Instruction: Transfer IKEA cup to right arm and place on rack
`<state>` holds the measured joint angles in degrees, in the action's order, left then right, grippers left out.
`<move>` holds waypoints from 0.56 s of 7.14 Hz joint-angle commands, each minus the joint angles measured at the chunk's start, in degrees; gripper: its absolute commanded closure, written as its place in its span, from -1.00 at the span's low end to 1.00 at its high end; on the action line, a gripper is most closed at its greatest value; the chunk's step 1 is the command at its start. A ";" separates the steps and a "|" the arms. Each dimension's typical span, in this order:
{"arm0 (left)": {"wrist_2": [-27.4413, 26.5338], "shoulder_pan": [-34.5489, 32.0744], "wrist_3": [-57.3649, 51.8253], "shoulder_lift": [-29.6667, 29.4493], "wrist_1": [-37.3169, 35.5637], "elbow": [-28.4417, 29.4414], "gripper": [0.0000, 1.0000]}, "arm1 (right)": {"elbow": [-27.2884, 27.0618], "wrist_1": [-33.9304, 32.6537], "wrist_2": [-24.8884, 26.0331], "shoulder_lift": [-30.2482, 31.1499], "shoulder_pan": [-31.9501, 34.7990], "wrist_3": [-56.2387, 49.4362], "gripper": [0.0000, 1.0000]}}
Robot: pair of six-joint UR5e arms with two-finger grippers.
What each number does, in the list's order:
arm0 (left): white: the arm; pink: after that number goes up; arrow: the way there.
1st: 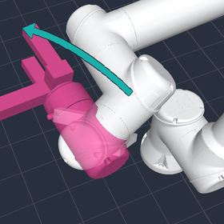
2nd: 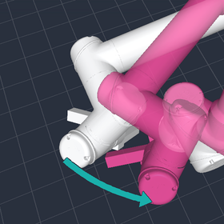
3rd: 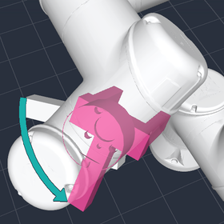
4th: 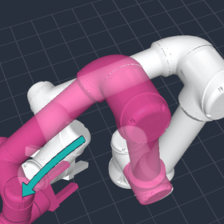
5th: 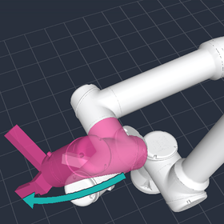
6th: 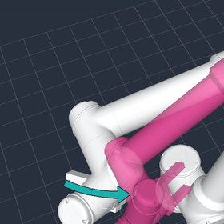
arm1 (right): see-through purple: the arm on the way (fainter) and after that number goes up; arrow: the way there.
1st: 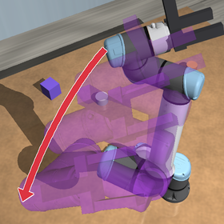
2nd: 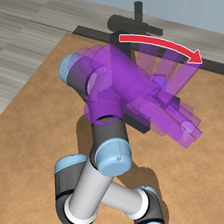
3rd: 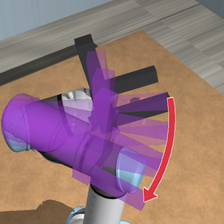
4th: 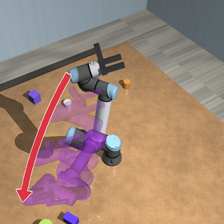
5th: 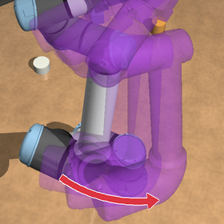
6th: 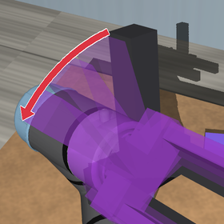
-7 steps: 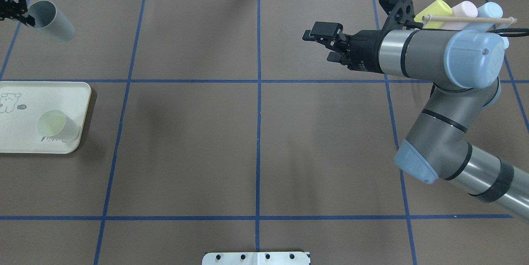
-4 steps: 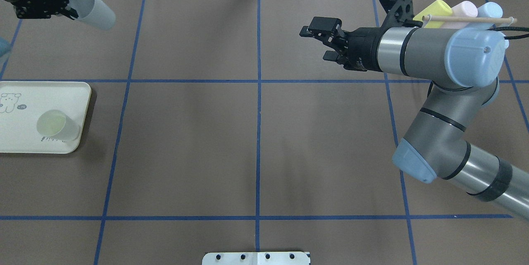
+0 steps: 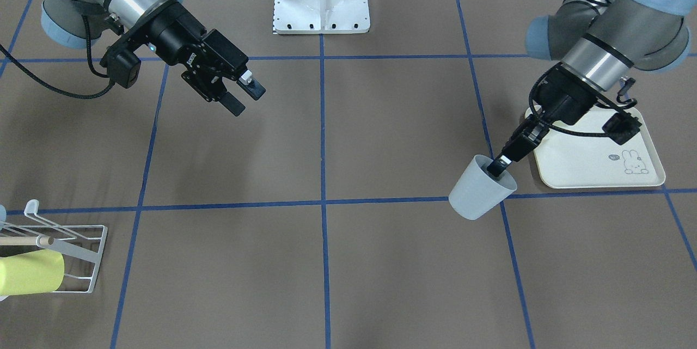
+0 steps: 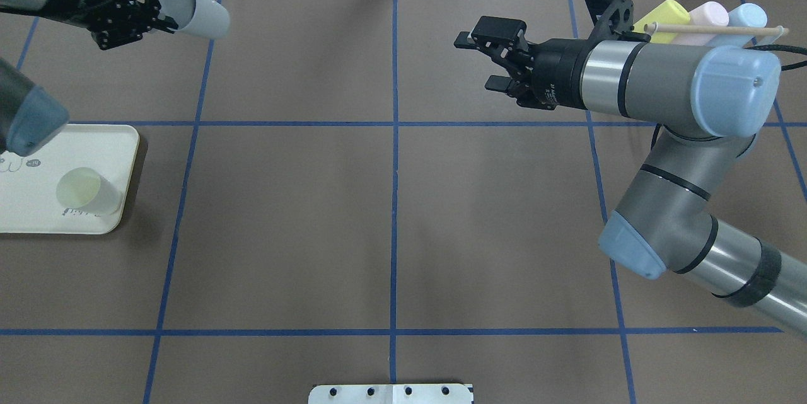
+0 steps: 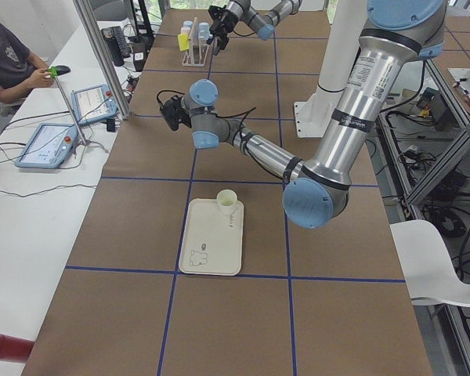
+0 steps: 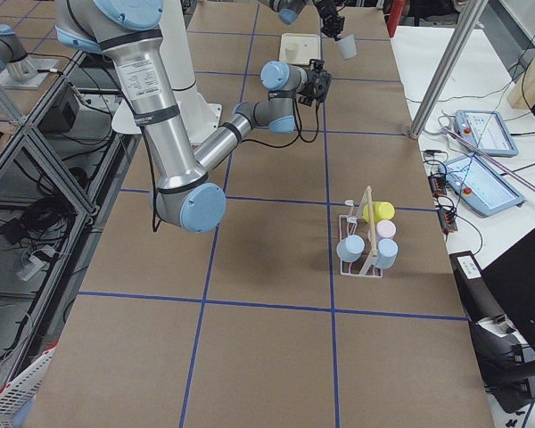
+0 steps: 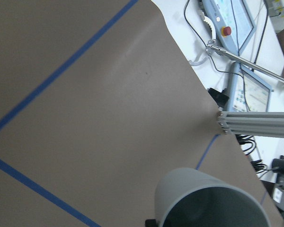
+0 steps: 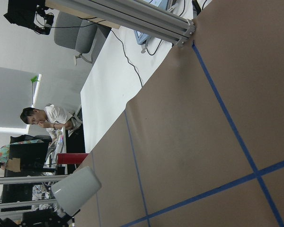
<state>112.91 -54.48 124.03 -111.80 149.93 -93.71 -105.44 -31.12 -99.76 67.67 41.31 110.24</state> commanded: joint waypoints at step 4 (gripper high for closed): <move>-30.24 16.99 23.97 -0.61 26.07 0.64 1.00 | 0.41 9.22 0.27 -0.17 -0.26 11.13 -1.00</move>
<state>89.55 -42.87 145.82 -112.14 170.70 -92.92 -105.15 -23.41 -99.57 67.55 41.17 119.69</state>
